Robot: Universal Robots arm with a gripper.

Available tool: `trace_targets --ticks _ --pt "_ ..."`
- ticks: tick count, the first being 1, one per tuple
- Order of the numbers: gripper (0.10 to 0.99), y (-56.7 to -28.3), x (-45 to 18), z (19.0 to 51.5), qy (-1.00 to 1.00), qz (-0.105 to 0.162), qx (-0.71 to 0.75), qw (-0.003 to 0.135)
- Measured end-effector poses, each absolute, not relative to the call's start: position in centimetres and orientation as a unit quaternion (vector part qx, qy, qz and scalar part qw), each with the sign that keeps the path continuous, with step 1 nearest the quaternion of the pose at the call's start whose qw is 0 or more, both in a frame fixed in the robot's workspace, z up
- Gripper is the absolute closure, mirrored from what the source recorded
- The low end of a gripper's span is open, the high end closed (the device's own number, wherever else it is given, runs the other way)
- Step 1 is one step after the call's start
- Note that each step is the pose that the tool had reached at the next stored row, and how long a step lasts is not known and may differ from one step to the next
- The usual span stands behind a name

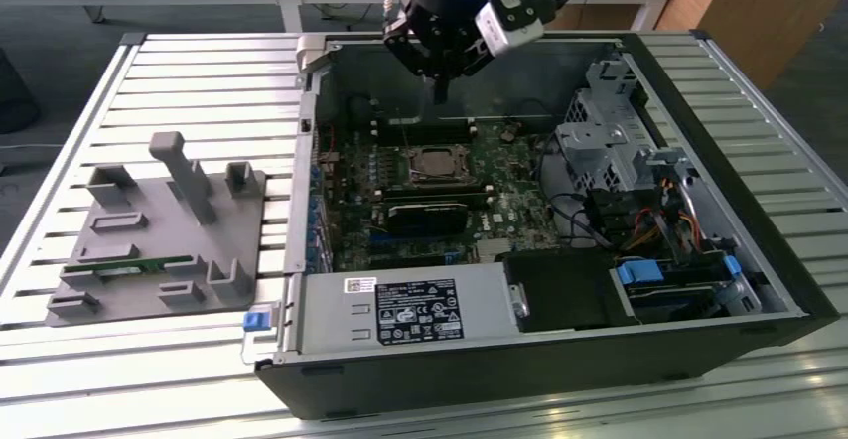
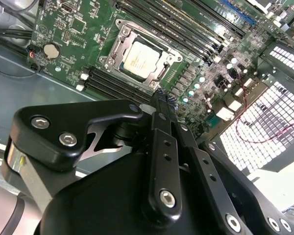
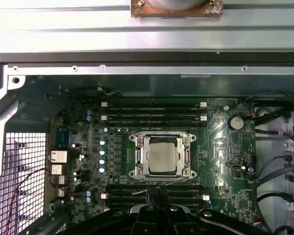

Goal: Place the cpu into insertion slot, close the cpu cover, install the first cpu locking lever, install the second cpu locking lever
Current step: 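Install the first cpu locking lever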

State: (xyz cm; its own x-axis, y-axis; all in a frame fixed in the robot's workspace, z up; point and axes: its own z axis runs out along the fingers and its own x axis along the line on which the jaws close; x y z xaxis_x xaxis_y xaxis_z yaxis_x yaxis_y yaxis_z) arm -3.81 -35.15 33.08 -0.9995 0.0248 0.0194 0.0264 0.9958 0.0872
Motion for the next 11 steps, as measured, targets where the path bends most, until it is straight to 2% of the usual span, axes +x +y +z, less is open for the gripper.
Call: trace_targets --ticks 11 --pt "0.980 -35.15 -3.83 32.79 -0.999 -0.044 -0.013 0.009"
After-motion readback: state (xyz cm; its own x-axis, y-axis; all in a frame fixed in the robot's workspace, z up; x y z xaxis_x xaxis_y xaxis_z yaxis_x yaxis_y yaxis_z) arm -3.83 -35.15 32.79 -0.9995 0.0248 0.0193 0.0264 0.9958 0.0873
